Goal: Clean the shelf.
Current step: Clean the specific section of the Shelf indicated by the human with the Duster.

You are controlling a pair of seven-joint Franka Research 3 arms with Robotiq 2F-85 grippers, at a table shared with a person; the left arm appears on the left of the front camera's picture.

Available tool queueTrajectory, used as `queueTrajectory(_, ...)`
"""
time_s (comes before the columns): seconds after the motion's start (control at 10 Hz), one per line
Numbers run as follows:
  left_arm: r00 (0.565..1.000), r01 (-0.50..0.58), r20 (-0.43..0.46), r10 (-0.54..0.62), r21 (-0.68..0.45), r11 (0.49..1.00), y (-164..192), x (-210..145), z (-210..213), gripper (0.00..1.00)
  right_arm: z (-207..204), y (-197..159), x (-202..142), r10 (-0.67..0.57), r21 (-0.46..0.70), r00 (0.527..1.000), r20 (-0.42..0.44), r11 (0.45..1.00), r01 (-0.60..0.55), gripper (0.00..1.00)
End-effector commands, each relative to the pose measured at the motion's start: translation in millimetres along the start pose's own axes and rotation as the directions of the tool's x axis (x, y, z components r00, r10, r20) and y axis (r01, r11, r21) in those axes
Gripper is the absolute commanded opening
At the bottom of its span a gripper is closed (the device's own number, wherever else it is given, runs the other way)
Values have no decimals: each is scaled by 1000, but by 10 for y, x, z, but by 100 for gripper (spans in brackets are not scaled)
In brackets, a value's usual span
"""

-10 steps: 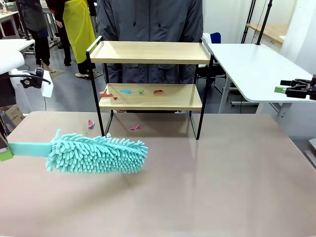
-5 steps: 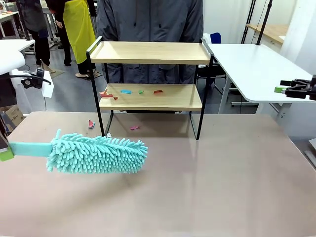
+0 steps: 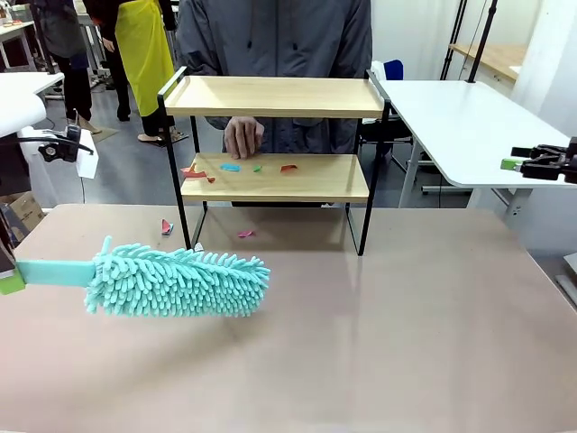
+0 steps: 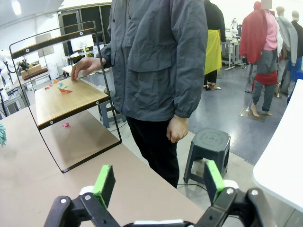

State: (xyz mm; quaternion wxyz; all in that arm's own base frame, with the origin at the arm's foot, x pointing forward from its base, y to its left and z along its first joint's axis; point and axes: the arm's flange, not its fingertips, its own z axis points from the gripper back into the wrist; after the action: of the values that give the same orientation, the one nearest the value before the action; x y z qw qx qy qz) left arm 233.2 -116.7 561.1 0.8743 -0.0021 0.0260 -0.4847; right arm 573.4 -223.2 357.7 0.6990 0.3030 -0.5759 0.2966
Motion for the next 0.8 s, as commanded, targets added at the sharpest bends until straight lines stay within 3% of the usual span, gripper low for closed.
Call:
queueTrajectory(0.0,1000,-7,22,7,-3,1000,2,0,2,13,-12,22,24,3,1,1000,0,1000,-3,100)
queueTrajectory(0.7,1000,-7,22,7,-3,1000,2,0,2,13,-12,22,24,3,1,1000,0,1000,-3,100)
